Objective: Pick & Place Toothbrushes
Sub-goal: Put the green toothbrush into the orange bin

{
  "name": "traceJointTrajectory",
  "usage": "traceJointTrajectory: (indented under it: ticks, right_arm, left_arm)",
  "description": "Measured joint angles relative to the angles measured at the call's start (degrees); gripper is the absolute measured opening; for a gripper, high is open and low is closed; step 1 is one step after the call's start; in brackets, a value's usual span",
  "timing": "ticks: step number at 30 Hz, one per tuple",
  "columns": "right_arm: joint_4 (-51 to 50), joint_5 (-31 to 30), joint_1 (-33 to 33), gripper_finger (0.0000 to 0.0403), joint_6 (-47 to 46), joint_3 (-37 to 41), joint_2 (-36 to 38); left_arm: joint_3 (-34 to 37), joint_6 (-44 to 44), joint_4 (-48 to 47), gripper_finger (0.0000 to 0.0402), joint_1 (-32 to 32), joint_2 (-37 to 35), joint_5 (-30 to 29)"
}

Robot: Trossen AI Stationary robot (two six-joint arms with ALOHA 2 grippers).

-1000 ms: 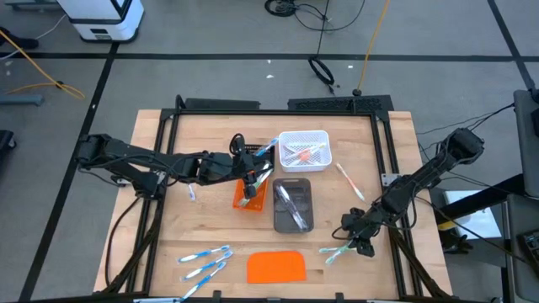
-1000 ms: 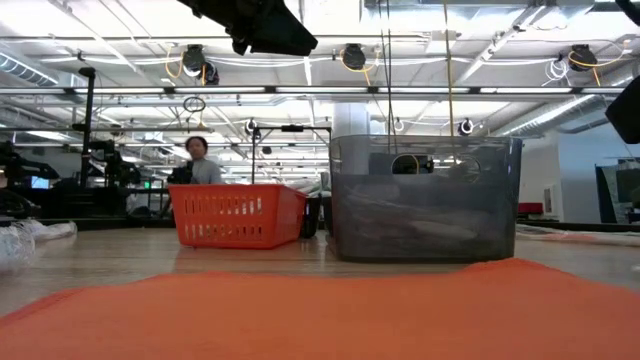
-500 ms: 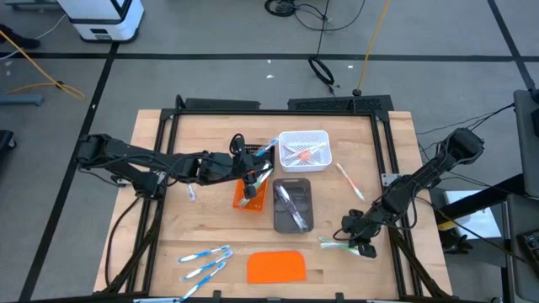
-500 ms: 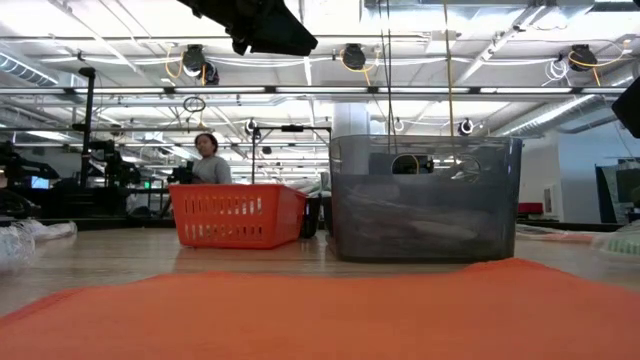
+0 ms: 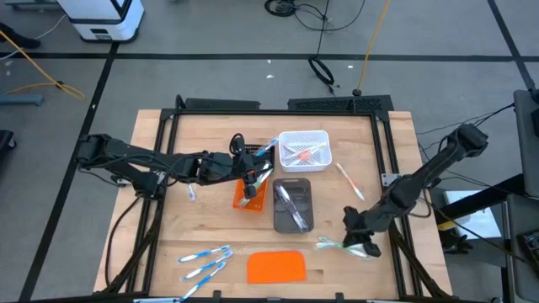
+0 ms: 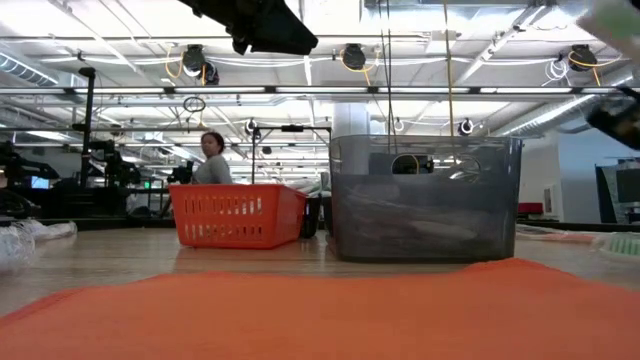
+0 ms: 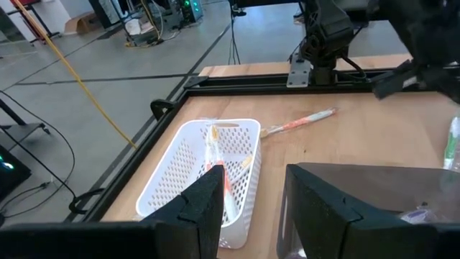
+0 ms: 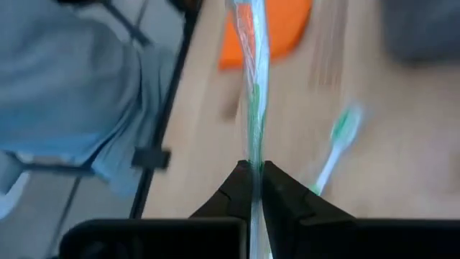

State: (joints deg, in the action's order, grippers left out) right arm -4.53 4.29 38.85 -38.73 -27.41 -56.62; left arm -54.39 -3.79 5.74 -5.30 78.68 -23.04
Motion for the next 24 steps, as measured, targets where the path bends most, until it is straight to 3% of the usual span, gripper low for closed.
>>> traceJointTrajectory:
  ticks: [7, 12, 24]
  right_arm:
    - [1.20, -11.77, -2.30, 0.0007, 11.13, -1.27, 5.77]
    - [10.86, -17.31, -6.02, 0.0007, 20.79, -1.28, 6.39]
    - [33.08, -17.80, -18.72, 0.0007, 41.41, -1.28, 4.18]
  left_arm:
    - [0.00, 0.02, 0.59, 0.0152, 0.00, 0.00, 0.02]
    - [0.00, 0.02, 2.81, 0.0152, 0.00, 0.02, 1.55]
    - [0.00, -0.40, 12.39, 0.0152, 0.00, 0.00, 8.17]
